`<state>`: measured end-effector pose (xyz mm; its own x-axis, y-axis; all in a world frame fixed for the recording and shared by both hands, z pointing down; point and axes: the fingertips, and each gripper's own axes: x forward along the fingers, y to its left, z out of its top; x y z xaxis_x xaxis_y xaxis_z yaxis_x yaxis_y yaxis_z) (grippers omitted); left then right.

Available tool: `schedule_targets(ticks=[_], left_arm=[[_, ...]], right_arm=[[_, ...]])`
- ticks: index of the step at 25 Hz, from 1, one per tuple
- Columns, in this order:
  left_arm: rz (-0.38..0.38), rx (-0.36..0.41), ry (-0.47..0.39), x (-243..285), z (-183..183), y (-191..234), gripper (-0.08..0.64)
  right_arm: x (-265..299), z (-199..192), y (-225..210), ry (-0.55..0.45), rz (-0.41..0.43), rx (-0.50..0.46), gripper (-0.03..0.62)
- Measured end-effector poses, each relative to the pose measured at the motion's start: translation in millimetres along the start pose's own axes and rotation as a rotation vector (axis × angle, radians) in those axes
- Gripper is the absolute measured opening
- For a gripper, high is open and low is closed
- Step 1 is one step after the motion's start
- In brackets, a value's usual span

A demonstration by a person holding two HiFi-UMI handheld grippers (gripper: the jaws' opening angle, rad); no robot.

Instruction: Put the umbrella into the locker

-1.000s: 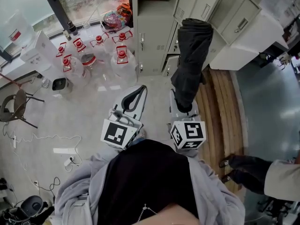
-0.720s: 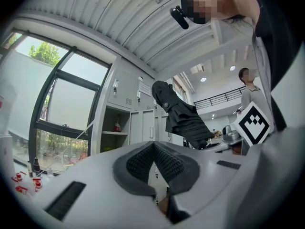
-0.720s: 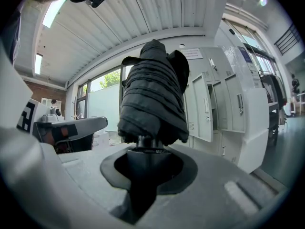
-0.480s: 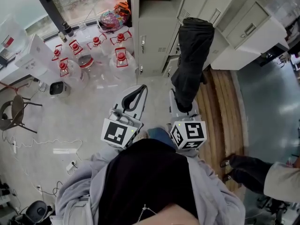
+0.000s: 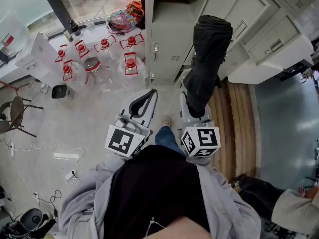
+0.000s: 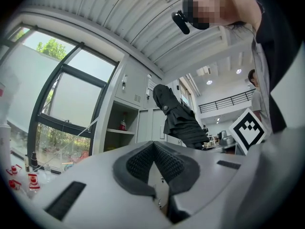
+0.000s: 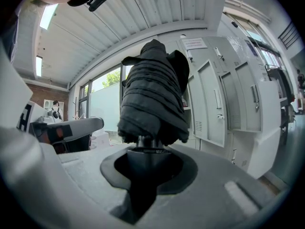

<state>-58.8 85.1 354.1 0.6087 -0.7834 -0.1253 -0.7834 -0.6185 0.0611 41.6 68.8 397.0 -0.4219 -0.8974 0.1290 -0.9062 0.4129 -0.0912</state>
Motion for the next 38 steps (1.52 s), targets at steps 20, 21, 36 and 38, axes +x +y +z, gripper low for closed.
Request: schedule_targets(ticks=[20, 21, 36, 38], left_arm=[[0.14, 0.033, -0.021, 182, 2, 70, 0.008], [0.146, 0.037, -0.02, 187, 1, 71, 0.008], [0.214, 0.075, -0.057, 236, 22, 145, 0.008], [0.194, 0.069, -0.058, 244, 24, 157, 0.008]], right_arm=[[162, 42, -125, 0.04, 0.16, -0.026, 0.072], [167, 41, -129, 0.046, 0.168, -0.024, 0.072], [249, 53, -143, 0.066, 0.189, 0.025, 0.072], [261, 56, -143, 0.073, 0.179, 0.021, 0.072]])
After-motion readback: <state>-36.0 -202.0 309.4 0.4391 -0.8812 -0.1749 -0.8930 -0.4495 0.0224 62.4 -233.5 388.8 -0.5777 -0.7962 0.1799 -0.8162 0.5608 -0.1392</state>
